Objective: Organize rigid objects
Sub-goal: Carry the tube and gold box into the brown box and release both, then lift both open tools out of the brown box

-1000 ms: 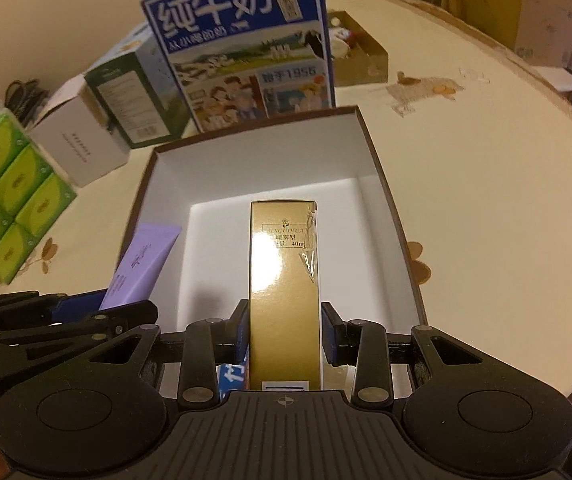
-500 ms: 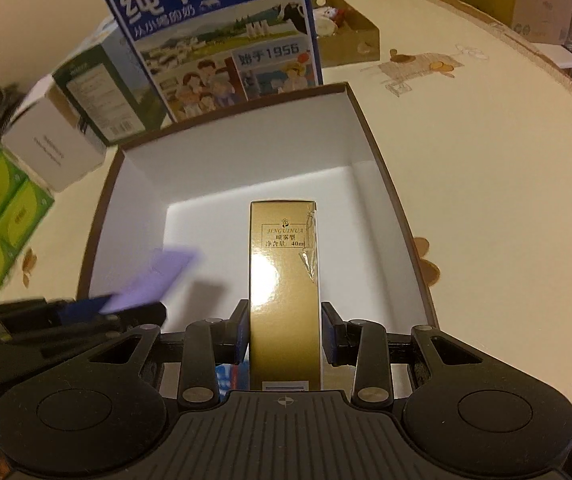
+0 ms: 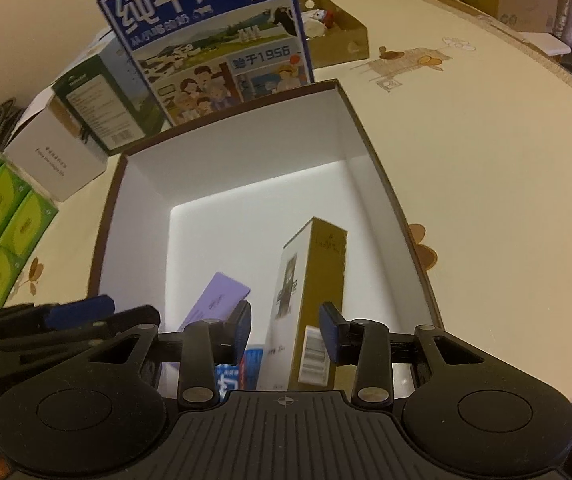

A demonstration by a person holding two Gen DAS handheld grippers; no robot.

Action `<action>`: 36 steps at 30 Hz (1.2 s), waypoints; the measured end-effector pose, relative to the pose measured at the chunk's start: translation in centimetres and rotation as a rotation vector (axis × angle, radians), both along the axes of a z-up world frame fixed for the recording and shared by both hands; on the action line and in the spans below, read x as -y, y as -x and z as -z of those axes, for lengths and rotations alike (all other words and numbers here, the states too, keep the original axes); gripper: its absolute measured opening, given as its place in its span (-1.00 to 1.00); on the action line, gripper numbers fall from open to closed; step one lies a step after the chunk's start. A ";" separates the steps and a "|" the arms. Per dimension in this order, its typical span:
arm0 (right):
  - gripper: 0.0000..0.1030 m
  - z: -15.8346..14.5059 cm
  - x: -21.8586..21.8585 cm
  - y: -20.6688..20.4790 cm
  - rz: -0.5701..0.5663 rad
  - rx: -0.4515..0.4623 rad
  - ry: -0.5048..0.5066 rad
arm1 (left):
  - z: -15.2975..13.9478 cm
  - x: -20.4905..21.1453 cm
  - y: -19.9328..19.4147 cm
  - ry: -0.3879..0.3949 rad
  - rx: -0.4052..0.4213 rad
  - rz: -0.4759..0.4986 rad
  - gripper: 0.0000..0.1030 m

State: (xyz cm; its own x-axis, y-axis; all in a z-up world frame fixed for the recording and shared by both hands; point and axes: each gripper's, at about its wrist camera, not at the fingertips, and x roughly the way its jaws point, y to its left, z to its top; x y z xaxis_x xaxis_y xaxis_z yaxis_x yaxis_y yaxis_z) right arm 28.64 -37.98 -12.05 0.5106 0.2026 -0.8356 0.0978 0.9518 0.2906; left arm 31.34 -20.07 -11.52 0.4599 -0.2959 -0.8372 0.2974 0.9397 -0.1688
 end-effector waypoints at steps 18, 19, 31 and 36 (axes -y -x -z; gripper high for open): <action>-0.23 -4.4 -2.0 6.1 0.013 0.046 -0.033 | -5.1 -3.6 6.2 0.071 0.051 -0.059 -0.16; -0.23 -4.6 -2.2 6.5 0.013 0.048 -0.034 | -5.4 -4.0 6.4 0.073 0.052 -0.065 -0.16; -0.23 -7.1 -6.0 10.2 -0.029 0.073 -0.028 | -7.5 -8.0 11.4 0.052 0.076 -0.112 -0.16; -0.23 -7.9 -7.8 11.4 -0.064 0.080 -0.024 | -8.0 -9.5 13.2 0.044 0.077 -0.125 -0.16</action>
State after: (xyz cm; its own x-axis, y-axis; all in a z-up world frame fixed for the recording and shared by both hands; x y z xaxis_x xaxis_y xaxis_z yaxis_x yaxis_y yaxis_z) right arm 17.20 -30.17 -4.20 0.5605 0.2570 -0.7873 0.0123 0.9479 0.3182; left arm 18.09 -10.60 -3.52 0.5581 -0.2675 -0.7854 0.1921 0.9625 -0.1913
